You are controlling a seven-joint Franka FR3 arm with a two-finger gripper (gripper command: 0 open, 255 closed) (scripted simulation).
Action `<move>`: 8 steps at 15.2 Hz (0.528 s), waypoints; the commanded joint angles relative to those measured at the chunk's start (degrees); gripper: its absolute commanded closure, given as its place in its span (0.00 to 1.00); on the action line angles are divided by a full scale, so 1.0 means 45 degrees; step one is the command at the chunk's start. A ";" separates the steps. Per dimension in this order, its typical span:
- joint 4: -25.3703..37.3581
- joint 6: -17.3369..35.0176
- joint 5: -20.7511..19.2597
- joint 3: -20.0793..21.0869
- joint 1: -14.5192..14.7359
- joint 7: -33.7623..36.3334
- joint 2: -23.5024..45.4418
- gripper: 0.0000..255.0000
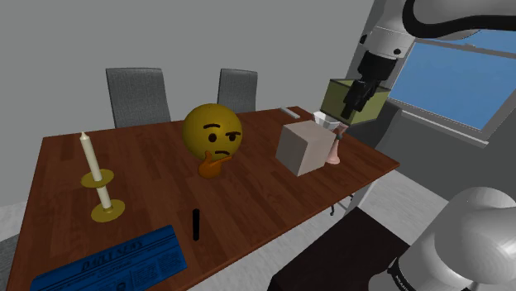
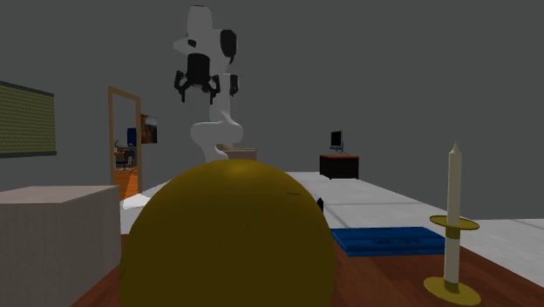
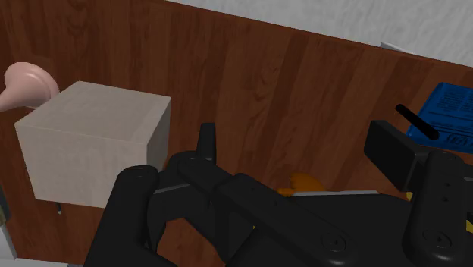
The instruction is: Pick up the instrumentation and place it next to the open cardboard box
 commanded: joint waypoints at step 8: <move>-0.1608 0.2320 0.1050 0.1412 0.0628 0.1837 0.0459 0.00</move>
